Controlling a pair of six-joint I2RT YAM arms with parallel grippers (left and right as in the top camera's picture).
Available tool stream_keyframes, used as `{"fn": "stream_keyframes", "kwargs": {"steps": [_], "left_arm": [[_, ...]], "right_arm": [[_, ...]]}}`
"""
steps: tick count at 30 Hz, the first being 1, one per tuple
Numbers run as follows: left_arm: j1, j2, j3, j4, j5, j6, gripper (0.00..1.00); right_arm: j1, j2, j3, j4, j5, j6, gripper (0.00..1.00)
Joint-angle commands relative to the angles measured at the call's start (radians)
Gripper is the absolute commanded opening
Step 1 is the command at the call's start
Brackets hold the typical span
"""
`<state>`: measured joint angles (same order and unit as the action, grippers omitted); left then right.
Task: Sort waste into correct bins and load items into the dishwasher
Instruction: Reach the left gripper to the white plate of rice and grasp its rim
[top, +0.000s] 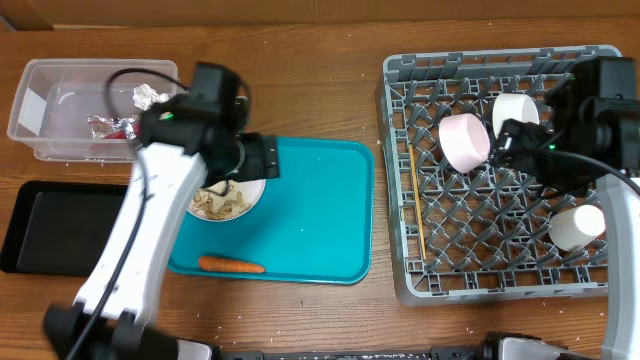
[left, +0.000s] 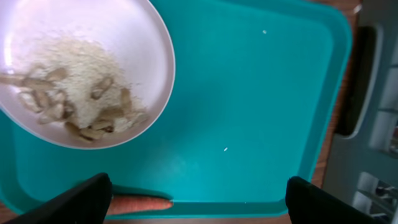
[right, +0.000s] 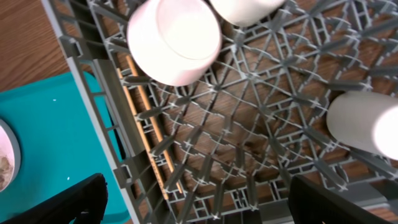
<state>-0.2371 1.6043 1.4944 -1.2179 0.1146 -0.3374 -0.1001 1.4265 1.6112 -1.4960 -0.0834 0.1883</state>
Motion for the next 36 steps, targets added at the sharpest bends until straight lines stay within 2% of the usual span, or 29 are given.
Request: {"fn": "stream_keyframes", "kwargs": {"steps": [1,12,21,24,26,30,32,36], "left_arm": [[-0.038,0.106,-0.011,0.021,-0.048,-0.041,0.91],[-0.061,0.362,-0.011,0.082,-0.048,-0.081,0.88],[-0.061,0.464,-0.011,0.126,-0.134,-0.116,0.78],[-0.064,0.481,-0.011,0.135,-0.159,-0.117,0.69],[-0.067,0.497,-0.012,0.143,-0.179,-0.116,0.56],[-0.067,0.523,-0.013,0.149,-0.178,-0.116,0.37],[-0.067,0.528,-0.013,0.148,-0.179,-0.116,0.34],[-0.067,0.529,-0.013,0.141,-0.212,-0.116,0.19]], "right_arm": [[-0.014,-0.011,0.018,-0.005,-0.043,-0.029,0.95],[-0.013,-0.011,0.018,-0.006,-0.05,-0.029,0.95],[-0.013,-0.011,0.018,-0.006,-0.05,-0.029,0.95],[-0.013,-0.011,0.018,-0.006,-0.05,-0.029,0.95],[-0.013,-0.011,0.018,-0.006,-0.05,-0.029,0.95],[-0.013,-0.011,0.018,-0.007,-0.05,-0.029,0.95],[-0.013,-0.011,0.018,-0.007,-0.05,-0.029,0.95],[-0.013,-0.011,0.018,-0.007,-0.05,-0.029,0.95]]}}
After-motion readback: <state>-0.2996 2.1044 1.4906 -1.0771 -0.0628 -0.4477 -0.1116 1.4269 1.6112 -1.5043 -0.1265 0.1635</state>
